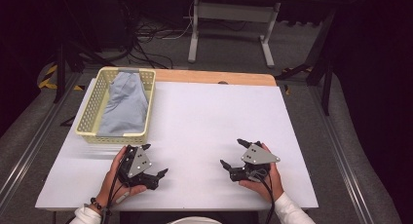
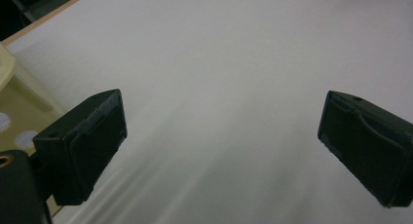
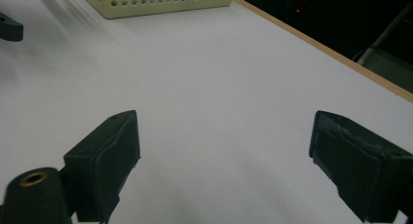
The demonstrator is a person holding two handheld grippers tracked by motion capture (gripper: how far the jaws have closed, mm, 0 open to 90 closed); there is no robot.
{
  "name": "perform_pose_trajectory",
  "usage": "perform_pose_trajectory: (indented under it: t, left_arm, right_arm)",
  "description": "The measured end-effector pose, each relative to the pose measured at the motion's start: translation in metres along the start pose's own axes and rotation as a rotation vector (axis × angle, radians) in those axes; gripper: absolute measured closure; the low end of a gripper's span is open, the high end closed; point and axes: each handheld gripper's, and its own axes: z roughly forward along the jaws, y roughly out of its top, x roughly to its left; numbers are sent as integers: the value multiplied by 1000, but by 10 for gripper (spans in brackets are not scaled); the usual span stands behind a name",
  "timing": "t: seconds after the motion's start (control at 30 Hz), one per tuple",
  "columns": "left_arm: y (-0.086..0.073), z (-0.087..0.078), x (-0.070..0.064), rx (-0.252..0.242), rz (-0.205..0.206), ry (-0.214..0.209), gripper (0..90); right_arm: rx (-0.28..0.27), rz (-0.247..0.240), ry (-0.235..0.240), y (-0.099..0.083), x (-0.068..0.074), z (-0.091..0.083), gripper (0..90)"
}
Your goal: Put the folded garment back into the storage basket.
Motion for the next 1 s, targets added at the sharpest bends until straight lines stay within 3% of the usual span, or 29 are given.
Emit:
perform_pose_trajectory:
  t: [0.3, 1.0]
  left_arm:
    - [0, -2, -1, -6, -7, 1, 46]
    - [1, 0, -1, -9, -13, -3, 46]
  right_arm:
    - [-16, 4, -3, 1, 0, 0, 42]
    - [-27, -6, -2, 4, 2, -1, 41]
